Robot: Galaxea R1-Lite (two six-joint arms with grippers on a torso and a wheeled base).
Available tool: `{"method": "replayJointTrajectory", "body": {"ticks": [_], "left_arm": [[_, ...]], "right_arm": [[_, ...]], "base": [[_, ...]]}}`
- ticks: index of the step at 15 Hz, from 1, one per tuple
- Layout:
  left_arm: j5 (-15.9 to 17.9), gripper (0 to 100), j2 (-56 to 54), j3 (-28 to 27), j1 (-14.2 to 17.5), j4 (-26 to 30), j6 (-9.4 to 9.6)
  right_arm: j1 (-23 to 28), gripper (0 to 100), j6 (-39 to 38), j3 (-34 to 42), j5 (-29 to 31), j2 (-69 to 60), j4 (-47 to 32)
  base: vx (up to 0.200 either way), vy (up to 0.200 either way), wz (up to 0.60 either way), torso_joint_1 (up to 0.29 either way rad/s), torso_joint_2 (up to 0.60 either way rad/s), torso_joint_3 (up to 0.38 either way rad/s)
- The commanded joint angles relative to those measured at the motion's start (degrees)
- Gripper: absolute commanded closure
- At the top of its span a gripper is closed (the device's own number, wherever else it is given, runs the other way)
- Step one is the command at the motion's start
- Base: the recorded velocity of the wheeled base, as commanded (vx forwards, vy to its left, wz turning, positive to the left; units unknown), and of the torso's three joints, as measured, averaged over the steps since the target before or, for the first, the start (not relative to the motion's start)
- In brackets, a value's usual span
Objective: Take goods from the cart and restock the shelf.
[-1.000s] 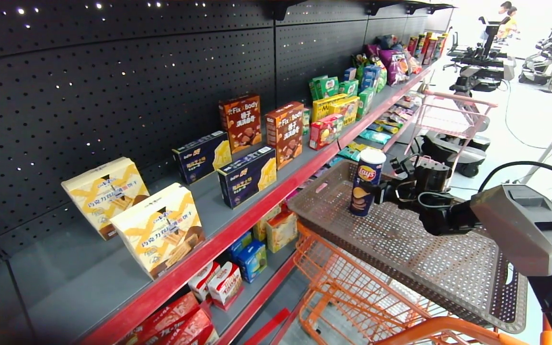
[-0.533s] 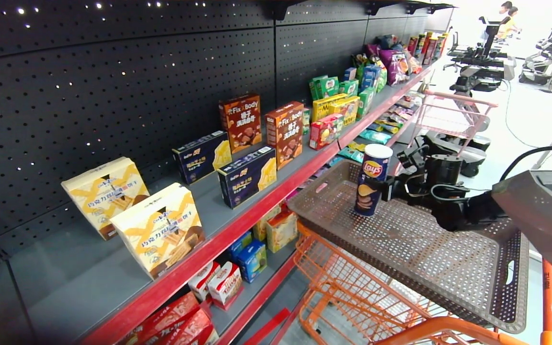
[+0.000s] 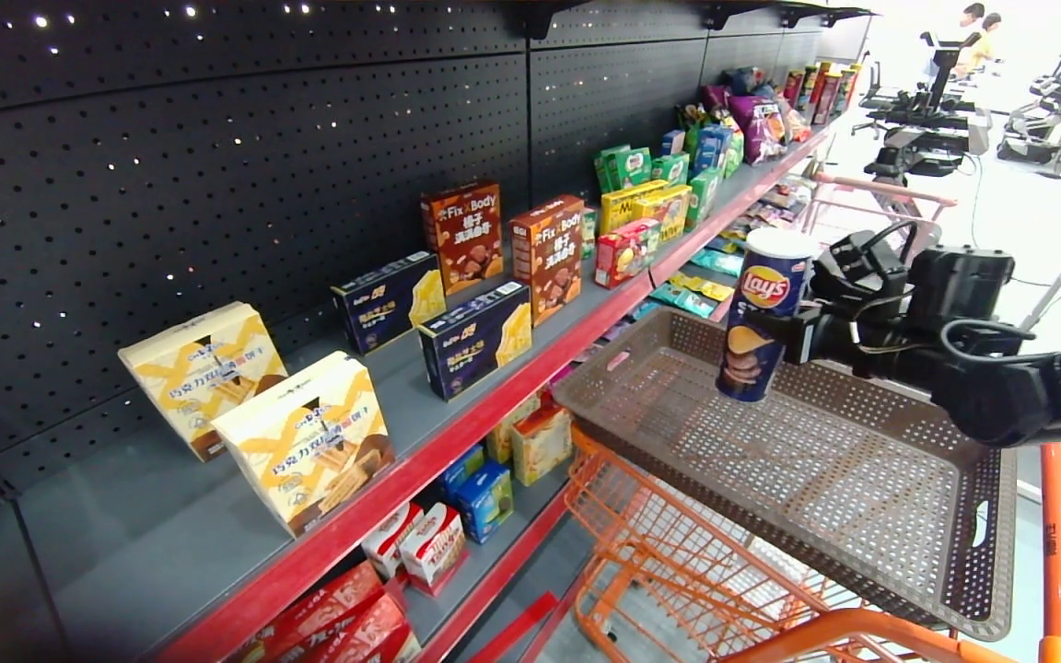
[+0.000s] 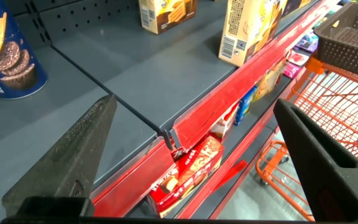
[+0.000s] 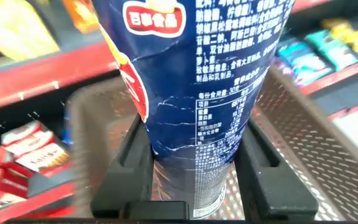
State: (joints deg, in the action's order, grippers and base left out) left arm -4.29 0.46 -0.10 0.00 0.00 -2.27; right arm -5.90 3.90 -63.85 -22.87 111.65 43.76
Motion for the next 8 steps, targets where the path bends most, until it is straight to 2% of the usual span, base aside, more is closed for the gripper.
{"method": "replayJointTrajectory", "body": {"ticks": [1,2,3,5,6,8], "left_arm": [[-0.02,0,0.06,0.01,0.00,0.00,-0.02],[-0.02,0,0.06,0.01,0.00,0.00,-0.02],[-0.02,0,0.06,0.01,0.00,0.00,-0.02],[-0.02,0,0.06,0.01,0.00,0.00,-0.02],[-0.02,0,0.06,0.01,0.09,0.00,-0.02],[-0.02,0,0.06,0.01,0.00,0.00,-0.02]], "right_arm": [[-0.60,100,-1.09,13.67,5.20,-19.37,-0.17],[-1.92,100,-2.23,20.61,8.37,-25.96,0.36],[-2.45,100,-2.67,23.42,8.98,-28.60,0.53],[-2.98,100,-2.93,34.85,11.27,-42.22,-0.08],[-3.24,100,-2.93,36.96,13.29,-45.30,-0.43],[-4.65,100,-3.11,42.67,23.31,-52.77,-2.63]], "base": [[0.000,0.000,0.00,0.000,0.00,0.000],[0.000,0.000,0.00,0.000,0.00,0.000],[0.000,0.000,0.00,0.000,0.00,0.000],[0.000,0.000,0.00,0.000,0.00,0.000],[0.000,0.000,0.00,0.000,0.00,0.000],[0.000,0.000,0.00,0.000,0.00,0.000]]}}
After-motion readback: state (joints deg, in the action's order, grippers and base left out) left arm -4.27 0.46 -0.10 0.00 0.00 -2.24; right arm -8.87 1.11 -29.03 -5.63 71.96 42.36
